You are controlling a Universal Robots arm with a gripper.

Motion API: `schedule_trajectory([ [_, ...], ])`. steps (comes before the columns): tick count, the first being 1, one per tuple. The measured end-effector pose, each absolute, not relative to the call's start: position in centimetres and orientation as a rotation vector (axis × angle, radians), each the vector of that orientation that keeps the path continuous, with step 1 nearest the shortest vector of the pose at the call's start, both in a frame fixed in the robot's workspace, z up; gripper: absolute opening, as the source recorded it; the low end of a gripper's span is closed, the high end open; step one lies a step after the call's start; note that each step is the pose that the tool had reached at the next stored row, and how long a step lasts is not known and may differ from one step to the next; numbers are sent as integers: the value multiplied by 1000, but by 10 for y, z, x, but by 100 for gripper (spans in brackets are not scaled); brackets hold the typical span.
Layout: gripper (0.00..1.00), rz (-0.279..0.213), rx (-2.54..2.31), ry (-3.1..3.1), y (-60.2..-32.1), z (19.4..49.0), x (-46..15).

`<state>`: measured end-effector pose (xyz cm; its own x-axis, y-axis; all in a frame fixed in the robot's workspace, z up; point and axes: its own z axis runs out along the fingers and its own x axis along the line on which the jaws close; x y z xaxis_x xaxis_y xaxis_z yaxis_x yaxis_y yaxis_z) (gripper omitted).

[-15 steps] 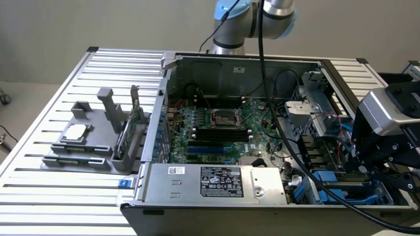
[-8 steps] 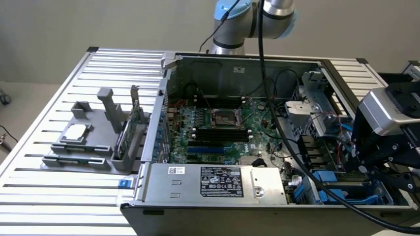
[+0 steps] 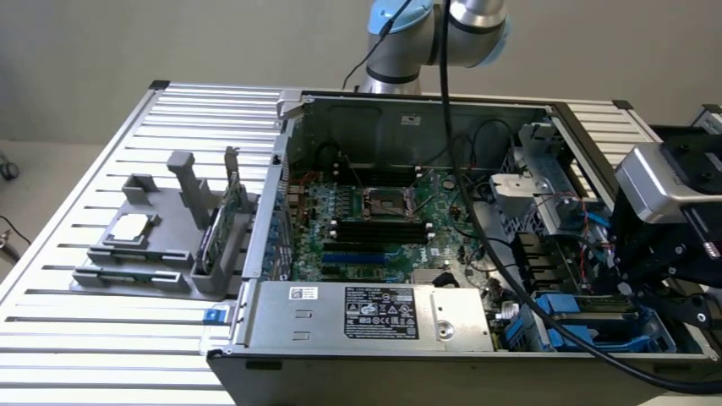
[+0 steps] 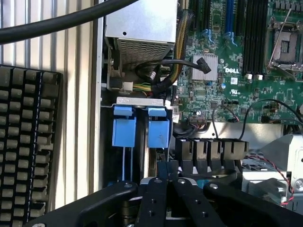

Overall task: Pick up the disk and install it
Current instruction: 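Insert the first disk wire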

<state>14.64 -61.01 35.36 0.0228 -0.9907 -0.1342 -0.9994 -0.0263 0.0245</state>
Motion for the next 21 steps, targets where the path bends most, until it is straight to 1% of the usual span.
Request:
schedule_trajectory([
  [21, 11, 164, -1911, 2369, -610, 371, 146],
])
